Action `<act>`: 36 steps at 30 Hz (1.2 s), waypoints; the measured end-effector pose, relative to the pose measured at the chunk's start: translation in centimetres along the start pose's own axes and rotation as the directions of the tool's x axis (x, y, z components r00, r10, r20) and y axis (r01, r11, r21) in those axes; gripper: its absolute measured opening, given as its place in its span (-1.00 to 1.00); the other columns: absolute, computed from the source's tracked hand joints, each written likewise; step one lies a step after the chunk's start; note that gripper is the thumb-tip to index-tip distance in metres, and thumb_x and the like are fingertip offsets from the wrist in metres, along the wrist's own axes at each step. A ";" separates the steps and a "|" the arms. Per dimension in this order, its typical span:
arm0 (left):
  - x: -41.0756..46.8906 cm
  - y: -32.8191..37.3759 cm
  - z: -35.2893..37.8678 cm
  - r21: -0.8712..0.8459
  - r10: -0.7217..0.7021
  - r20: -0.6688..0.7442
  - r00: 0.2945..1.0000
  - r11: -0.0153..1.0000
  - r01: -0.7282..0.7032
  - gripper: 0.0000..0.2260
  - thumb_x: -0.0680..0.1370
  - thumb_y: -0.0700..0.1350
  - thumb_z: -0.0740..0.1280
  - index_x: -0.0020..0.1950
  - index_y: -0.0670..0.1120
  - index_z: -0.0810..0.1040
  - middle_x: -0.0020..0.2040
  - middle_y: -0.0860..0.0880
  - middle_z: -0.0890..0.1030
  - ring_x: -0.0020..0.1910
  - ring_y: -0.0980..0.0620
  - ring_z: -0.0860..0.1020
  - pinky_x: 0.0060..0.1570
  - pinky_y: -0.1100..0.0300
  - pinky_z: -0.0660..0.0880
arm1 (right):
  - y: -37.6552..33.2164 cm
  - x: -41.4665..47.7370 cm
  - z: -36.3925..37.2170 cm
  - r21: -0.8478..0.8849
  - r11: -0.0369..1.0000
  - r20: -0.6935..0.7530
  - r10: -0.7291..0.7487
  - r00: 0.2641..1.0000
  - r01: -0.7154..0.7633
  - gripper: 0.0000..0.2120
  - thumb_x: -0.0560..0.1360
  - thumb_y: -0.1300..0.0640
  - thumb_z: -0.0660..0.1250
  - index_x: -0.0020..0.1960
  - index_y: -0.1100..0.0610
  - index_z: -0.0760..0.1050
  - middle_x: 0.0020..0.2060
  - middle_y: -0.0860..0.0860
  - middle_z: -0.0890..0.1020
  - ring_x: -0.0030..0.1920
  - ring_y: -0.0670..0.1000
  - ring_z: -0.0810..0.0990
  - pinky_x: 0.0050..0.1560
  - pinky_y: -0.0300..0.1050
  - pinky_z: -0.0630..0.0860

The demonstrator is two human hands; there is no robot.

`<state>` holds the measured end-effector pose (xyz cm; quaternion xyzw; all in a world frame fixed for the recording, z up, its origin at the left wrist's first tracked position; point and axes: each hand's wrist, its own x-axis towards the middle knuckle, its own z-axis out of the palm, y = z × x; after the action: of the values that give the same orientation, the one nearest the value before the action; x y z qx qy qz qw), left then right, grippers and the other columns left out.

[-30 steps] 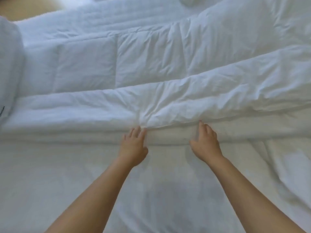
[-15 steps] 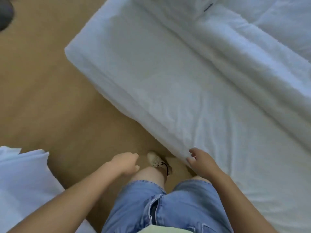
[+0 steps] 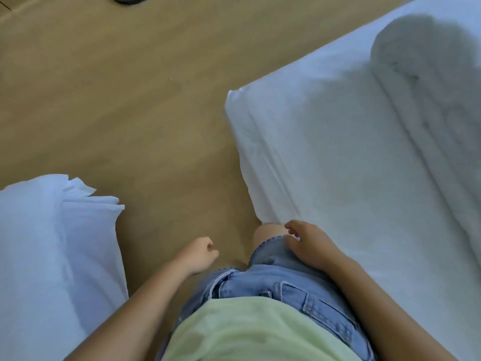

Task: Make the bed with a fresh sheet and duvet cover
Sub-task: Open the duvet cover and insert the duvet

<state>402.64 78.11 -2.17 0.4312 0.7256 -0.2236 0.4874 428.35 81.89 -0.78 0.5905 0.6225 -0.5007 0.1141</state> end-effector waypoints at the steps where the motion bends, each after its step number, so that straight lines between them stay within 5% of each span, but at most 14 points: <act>1: 0.8 0.4 -2.8 -0.046 0.002 -0.039 0.999 0.999 -0.004 -0.73 0.55 -0.01 0.27 0.20 -0.10 0.50 0.15 -0.11 0.57 0.12 -0.08 0.53 0.16 0.12 0.45 | -1.1 1.6 -1.9 -0.021 1.000 -0.008 -0.009 1.000 0.009 -0.66 0.59 0.08 0.18 0.35 0.13 0.39 0.25 0.04 0.53 0.21 0.04 0.50 0.18 -0.14 0.39; 5: 3.7 1.8 -12.2 -0.241 0.022 -0.108 0.994 0.969 -0.047 -0.73 0.58 -0.02 0.24 0.25 -0.07 0.48 0.11 -0.04 0.53 0.12 -0.03 0.51 0.12 0.15 0.41 | -6.3 7.5 -8.3 -0.138 0.990 0.054 -0.012 0.998 0.020 -0.64 0.61 0.03 0.17 0.37 0.09 0.37 0.26 0.03 0.51 0.22 0.04 0.50 0.20 -0.15 0.39; 12: 10.1 -0.5 -23.1 -0.336 0.064 -0.020 0.998 0.940 -0.067 -0.93 0.56 -0.08 0.25 0.00 0.05 0.50 0.00 0.01 0.55 0.09 -0.01 0.54 0.11 0.17 0.42 | -17.3 19.8 -13.3 -0.239 0.971 0.105 0.021 0.994 0.004 -0.64 0.62 0.03 0.15 0.38 0.09 0.36 0.25 0.03 0.52 0.19 0.03 0.51 0.18 -0.19 0.40; 18: 16.8 -2.6 -40.9 -0.306 0.107 -0.126 0.986 0.942 -0.141 -0.81 0.57 -0.05 0.25 0.15 -0.04 0.51 0.05 -0.04 0.57 -0.02 -0.01 0.53 -0.05 0.22 0.40 | -28.8 28.7 -17.1 -0.142 0.988 0.028 0.061 0.998 -0.056 -0.68 0.59 0.09 0.18 0.28 0.20 0.42 0.15 0.10 0.58 0.13 0.09 0.54 0.13 -0.13 0.43; 22: 20.3 -0.6 -52.0 -0.183 0.184 -0.069 0.981 0.964 -0.193 -0.76 0.56 -0.02 0.26 0.16 -0.09 0.52 0.05 -0.07 0.59 -0.09 -0.01 0.52 -0.12 0.22 0.40 | -32.9 31.5 -21.0 -0.022 0.997 -0.013 0.075 0.997 -0.075 -0.66 0.60 0.05 0.20 0.35 0.09 0.38 0.17 0.00 0.55 0.13 -0.03 0.52 0.12 -0.28 0.38; 32: 28.6 21.7 -64.5 0.055 0.421 0.040 0.906 0.904 -0.423 -0.79 0.56 -0.03 0.27 0.16 -0.05 0.52 0.01 0.02 0.53 -0.04 0.08 0.48 -0.06 0.25 0.38 | -29.8 40.1 -33.9 0.315 0.916 -0.244 0.330 0.912 -0.248 -0.69 0.59 0.06 0.18 0.30 0.11 0.42 0.16 0.01 0.58 0.12 0.00 0.54 0.10 -0.19 0.43; 36: 29.4 34.3 -66.5 0.250 0.527 0.153 0.836 0.798 -0.548 -0.73 0.57 -0.02 0.24 0.24 -0.08 0.49 0.04 0.03 0.54 0.03 0.06 0.49 0.03 0.25 0.38 | -27.2 40.9 -41.1 0.479 0.841 -0.312 0.432 0.846 -0.253 -0.72 0.59 0.10 0.20 0.26 0.18 0.45 0.11 0.06 0.59 0.01 0.00 0.53 -0.03 -0.22 0.37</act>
<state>392.92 157.78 2.86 0.6758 0.5148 -0.1938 0.4907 412.43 143.86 1.91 0.7958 0.3911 -0.4586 -0.0586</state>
